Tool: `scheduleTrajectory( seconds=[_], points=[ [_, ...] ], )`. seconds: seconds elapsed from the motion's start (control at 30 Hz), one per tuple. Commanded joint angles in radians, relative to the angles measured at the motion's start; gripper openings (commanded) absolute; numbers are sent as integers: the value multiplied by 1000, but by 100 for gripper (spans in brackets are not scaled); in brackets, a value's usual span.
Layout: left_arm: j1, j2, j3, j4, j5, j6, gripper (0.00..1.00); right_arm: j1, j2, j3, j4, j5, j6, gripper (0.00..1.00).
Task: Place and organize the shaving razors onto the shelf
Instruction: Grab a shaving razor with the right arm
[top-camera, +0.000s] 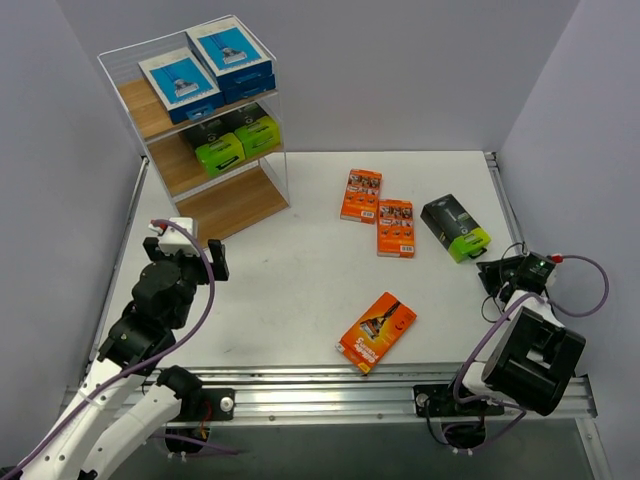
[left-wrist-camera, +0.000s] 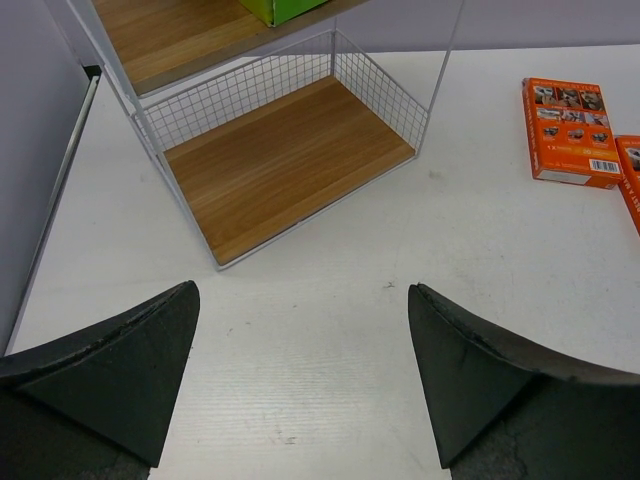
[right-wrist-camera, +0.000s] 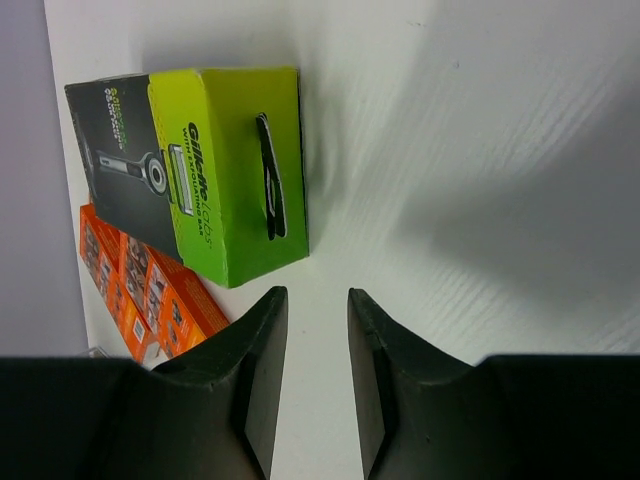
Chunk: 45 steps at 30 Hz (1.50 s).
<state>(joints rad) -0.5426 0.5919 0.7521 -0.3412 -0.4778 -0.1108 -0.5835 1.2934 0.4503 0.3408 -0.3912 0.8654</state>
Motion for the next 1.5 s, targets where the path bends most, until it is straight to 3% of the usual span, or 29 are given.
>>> scheduleTrajectory(
  seconds=[0.0, 1.47],
  points=[
    [0, -9, 27, 18, -2, 5, 94, -7, 12, 40, 78, -11, -39, 27],
    [10, 86, 33, 41, 22, 43, 94, 5, 302, 156, 294, -18, -105, 29]
  ],
)
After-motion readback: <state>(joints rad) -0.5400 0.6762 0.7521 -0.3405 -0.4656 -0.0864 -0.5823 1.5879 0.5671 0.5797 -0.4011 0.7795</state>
